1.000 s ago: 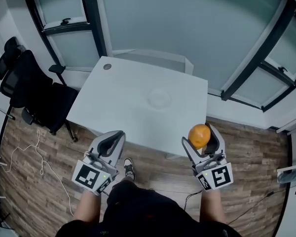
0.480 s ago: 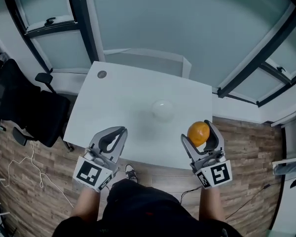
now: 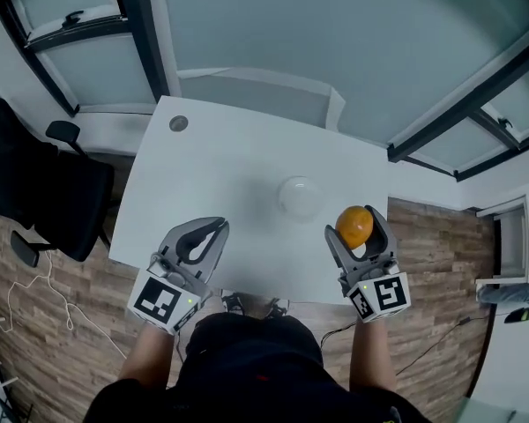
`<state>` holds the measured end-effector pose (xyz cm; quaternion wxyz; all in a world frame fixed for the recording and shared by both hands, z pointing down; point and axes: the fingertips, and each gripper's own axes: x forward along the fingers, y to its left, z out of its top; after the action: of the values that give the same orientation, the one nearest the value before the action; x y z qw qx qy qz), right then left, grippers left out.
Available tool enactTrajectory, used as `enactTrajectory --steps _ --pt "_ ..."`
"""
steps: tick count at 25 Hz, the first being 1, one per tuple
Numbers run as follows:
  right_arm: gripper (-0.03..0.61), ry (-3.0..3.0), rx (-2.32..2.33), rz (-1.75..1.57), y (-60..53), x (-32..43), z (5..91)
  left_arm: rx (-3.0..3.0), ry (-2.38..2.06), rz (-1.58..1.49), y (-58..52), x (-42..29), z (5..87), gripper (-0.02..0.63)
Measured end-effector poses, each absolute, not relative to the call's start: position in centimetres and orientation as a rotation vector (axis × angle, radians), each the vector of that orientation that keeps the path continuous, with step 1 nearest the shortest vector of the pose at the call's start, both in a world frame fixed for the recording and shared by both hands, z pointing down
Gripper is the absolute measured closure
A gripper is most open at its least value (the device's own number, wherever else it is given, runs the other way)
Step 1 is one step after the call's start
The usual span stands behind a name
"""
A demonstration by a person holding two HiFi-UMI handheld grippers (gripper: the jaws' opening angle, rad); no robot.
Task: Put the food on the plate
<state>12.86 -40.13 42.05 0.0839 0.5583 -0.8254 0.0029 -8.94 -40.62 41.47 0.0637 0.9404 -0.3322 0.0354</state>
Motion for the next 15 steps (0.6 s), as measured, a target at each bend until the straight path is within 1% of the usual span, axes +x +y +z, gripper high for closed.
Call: enactTrajectory --steps 9,15 --pt "0.199 -2.345 1.560 0.249 -47.3 14.5 53.4 2.750 -1.005 0.144 -42.6 -8.1 44.6 0.578" --pt "0.199 -2.289 1.446 0.337 -51.3 15.0 62.0 2.701 -1.056 0.207 -43.3 -7.1 46.1 0.578"
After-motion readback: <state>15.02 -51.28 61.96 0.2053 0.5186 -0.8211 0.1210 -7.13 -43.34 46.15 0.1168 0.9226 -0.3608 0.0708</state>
